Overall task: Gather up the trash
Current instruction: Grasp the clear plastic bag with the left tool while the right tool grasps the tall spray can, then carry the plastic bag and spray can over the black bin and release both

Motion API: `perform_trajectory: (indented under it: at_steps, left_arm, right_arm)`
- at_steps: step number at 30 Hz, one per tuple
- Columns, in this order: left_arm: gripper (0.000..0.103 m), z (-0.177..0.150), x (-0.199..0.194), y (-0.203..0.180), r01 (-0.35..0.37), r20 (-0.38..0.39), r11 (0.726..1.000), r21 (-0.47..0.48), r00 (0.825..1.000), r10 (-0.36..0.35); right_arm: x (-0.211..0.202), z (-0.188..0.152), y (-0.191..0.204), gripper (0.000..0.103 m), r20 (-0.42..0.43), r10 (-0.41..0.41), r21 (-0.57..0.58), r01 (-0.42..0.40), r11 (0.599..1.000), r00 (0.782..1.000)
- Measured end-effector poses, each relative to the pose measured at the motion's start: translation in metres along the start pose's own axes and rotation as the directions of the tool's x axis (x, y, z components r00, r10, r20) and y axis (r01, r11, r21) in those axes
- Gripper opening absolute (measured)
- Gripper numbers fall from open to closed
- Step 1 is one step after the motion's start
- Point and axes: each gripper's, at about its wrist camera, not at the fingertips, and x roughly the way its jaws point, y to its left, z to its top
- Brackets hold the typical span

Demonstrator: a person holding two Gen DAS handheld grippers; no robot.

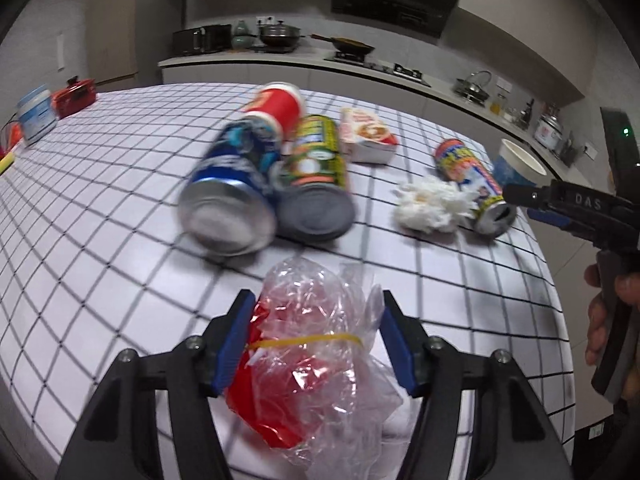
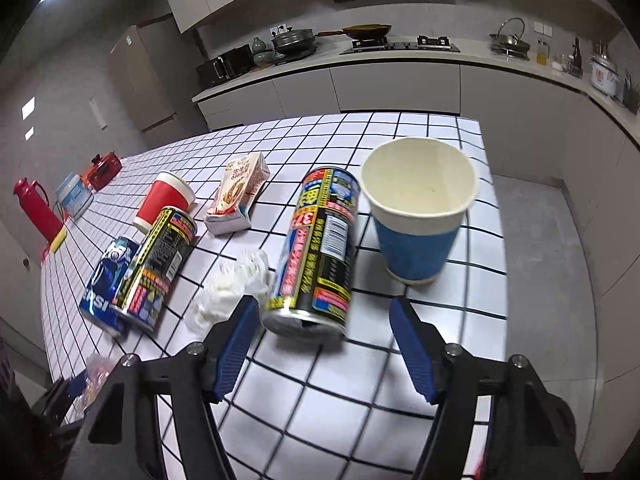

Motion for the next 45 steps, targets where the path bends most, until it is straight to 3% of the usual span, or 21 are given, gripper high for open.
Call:
perform_trajectory:
  at_steps: [4,7,12,18,19,22,26,27,29,45]
  left_arm:
    - [0.063,-0.002,-0.004,0.020,-0.018,-0.001,0.999,-0.026,1.000,0.018]
    - [0.063,-0.002,-0.005,0.027,-0.019,-0.007,0.999,-0.034,1.000,0.018]
    - [0.063,-0.001,-0.004,0.032,-0.017,-0.012,0.999,-0.036,1.000,0.017]
    - [0.063,-0.001,-0.005,0.029,-0.017,-0.012,0.999,-0.034,1.000,0.016]
    - [0.063,-0.002,-0.005,0.029,-0.017,-0.012,0.999,-0.031,1.000,0.017]
    - [0.063,-0.001,-0.005,0.031,-0.013,-0.019,0.999,-0.035,1.000,0.012]
    - [0.065,0.004,0.001,0.032,-0.008,-0.033,0.999,-0.031,0.999,0.007]
    - [0.065,0.005,0.002,0.033,-0.008,-0.036,0.999,-0.034,0.999,0.007]
    - [0.065,0.005,0.006,0.036,0.006,-0.047,0.999,-0.044,0.999,-0.008]
    - [0.060,-0.001,-0.004,0.037,0.042,-0.025,0.999,-0.030,0.999,-0.042]
  right_arm:
    - [0.017,0.005,0.006,0.068,-0.019,0.010,0.019,-0.010,1.000,1.000]
    - [0.027,0.005,0.007,0.055,-0.043,0.020,0.042,-0.018,0.999,0.999]
    - [0.023,0.003,0.007,0.054,-0.050,0.027,0.050,-0.024,0.998,0.998]
    - [-0.005,-0.023,0.008,0.054,-0.089,0.033,0.029,-0.031,0.999,0.995]
    - [-0.006,-0.025,0.009,0.054,-0.096,0.034,0.022,-0.032,0.999,0.995]
    - [-0.003,-0.015,0.014,0.078,-0.086,-0.010,0.003,0.010,1.000,0.996]
    - [0.027,0.007,0.014,0.078,-0.139,-0.024,0.029,0.028,0.999,0.990]
    - [0.034,0.008,0.013,0.077,-0.160,-0.028,0.031,0.033,0.999,0.987]
    - [0.045,0.006,0.015,0.056,-0.200,-0.014,0.035,0.021,0.999,0.980]
    - [0.001,-0.020,0.020,0.055,-0.138,0.010,0.028,-0.006,1.000,0.990]
